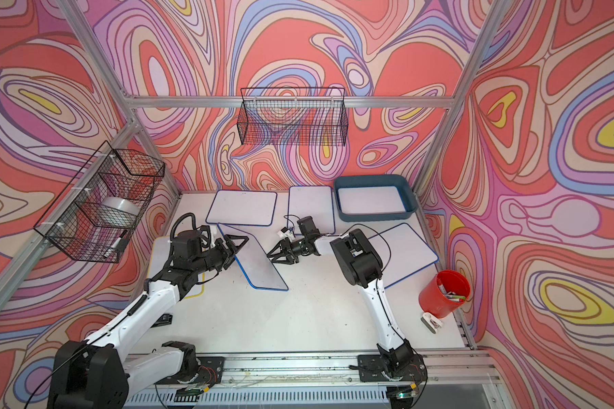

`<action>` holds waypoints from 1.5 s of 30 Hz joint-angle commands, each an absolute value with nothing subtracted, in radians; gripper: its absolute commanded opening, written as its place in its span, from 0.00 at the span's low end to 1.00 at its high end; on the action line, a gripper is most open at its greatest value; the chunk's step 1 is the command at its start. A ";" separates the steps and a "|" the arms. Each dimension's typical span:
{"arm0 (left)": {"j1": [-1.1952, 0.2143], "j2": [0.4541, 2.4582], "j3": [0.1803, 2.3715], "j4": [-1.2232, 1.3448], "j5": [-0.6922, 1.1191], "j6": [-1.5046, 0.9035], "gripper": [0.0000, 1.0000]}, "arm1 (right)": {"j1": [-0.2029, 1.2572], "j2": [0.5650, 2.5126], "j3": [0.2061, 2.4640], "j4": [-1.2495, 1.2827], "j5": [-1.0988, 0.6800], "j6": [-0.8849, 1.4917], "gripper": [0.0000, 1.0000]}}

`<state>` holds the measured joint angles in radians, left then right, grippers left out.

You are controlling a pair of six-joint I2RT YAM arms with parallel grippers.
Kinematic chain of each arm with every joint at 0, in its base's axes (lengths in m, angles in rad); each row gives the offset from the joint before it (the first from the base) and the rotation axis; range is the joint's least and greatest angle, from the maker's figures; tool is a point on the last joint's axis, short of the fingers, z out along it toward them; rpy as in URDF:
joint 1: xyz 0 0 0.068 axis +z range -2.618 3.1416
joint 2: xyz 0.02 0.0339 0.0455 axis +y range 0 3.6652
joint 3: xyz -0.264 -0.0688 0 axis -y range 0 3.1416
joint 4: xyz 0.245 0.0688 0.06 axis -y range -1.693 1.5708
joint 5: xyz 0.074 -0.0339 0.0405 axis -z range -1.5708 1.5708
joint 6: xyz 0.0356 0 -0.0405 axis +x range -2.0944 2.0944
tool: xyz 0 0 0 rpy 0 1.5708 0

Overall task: Put the whiteboard into the storage box
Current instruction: Pick up the whiteboard at the center of the board.

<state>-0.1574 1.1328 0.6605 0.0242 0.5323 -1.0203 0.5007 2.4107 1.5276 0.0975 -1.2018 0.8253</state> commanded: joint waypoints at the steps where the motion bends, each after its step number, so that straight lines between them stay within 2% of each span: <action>1: -0.157 1.128 0.687 -0.050 0.525 -0.982 0.65 | 0.506 2.450 1.516 0.008 -1.156 0.783 0.49; 2: -0.156 1.128 0.692 -0.057 0.526 -0.978 0.62 | 0.505 2.451 1.517 0.000 -1.152 0.776 0.49; 4: -0.156 1.129 0.706 -0.081 0.523 -0.965 0.60 | 0.505 2.451 1.517 -0.008 -1.148 0.769 0.49; 9: -0.156 1.110 0.740 -0.137 0.506 -0.937 0.39 | 0.505 2.456 1.527 -0.019 -1.148 0.764 0.49; 17: -0.145 1.096 0.781 -0.224 0.485 -0.872 0.15 | 0.505 2.472 1.562 -0.067 -1.139 0.733 0.49; 22: -0.140 1.075 0.785 -0.233 0.482 -0.876 0.05 | 0.505 2.471 1.568 -0.070 -1.139 0.736 0.49; 26: -0.137 1.062 0.788 -0.244 0.468 -0.870 0.00 | 0.505 2.484 1.597 -0.106 -1.144 0.714 0.48; 37: -0.085 1.020 0.778 -0.198 0.557 -0.870 0.00 | 0.491 2.473 1.608 -0.121 -1.141 0.704 0.49; 45: 0.027 0.964 0.675 0.009 0.686 -0.976 0.00 | 0.439 2.416 1.549 -0.073 -1.153 0.707 0.49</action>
